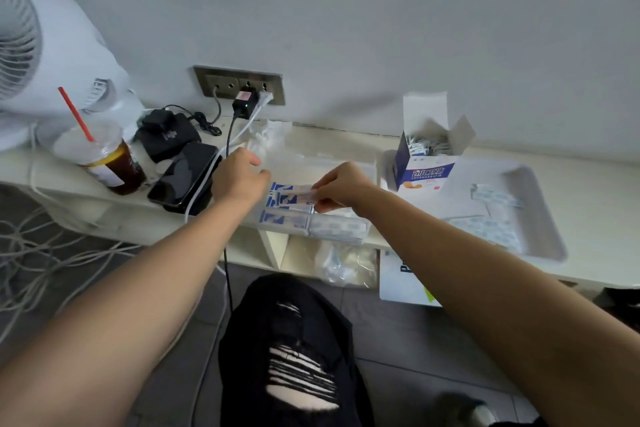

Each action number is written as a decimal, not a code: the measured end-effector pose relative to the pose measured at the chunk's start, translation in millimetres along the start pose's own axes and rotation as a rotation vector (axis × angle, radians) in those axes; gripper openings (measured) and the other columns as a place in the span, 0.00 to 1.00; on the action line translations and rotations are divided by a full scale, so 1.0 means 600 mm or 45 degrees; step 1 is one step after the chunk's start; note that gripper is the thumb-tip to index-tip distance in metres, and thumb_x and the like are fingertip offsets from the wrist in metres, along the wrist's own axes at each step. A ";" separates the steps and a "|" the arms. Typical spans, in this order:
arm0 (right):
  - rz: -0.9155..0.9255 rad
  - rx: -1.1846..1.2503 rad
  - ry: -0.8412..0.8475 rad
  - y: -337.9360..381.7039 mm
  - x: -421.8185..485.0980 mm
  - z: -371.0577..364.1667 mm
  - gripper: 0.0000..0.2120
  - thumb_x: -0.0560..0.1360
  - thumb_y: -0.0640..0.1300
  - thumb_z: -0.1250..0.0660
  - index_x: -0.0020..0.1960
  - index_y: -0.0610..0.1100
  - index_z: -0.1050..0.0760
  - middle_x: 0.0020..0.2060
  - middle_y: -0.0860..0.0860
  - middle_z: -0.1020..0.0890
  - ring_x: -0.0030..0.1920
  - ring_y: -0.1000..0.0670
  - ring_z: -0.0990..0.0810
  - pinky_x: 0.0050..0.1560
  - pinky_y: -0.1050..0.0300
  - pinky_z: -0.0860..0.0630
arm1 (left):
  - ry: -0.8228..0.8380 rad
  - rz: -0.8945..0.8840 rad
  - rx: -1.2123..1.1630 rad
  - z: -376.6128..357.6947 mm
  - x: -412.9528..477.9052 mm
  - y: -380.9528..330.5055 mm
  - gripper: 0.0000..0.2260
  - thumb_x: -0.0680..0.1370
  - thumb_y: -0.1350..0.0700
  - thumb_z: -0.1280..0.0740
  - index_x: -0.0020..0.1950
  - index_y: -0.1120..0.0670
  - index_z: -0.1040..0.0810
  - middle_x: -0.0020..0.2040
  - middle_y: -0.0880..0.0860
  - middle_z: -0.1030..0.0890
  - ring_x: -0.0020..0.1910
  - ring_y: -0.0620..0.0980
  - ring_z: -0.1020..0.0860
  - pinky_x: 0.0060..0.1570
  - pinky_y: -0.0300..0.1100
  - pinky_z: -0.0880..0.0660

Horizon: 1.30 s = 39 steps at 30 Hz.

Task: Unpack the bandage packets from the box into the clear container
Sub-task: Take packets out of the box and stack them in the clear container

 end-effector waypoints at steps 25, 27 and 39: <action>0.392 -0.203 -0.534 -0.109 -0.125 0.244 0.08 0.75 0.39 0.35 0.40 0.44 0.19 0.30 0.50 0.20 0.29 0.56 0.26 0.33 0.63 0.29 | 0.051 -0.828 -0.217 -0.110 -0.127 -0.241 0.05 0.75 0.58 0.35 0.49 0.51 0.22 0.40 0.46 0.24 0.37 0.49 0.26 0.37 0.41 0.31; 0.214 -0.366 -0.560 -0.158 -0.132 0.290 0.05 0.74 0.39 0.34 0.44 0.43 0.18 0.36 0.48 0.18 0.34 0.52 0.24 0.38 0.60 0.27 | 0.247 -0.934 -0.184 -0.151 -0.153 -0.270 0.06 0.74 0.58 0.36 0.48 0.50 0.22 0.41 0.48 0.22 0.37 0.49 0.25 0.39 0.41 0.30; 0.043 -0.886 -0.391 -0.276 -0.131 0.357 0.25 0.68 0.47 0.26 0.64 0.49 0.27 0.59 0.45 0.30 0.56 0.45 0.24 0.59 0.57 0.30 | 0.735 -1.024 0.431 -0.326 -0.187 -0.348 0.21 0.75 0.51 0.31 0.65 0.56 0.29 0.62 0.57 0.31 0.64 0.57 0.34 0.60 0.48 0.31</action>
Point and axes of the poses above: each hand's wrist, its own x-axis towards the middle knuckle, its own z-axis out of the back of the hand, y = z × x, the point moved 1 cm from there along x, towards the middle knuckle
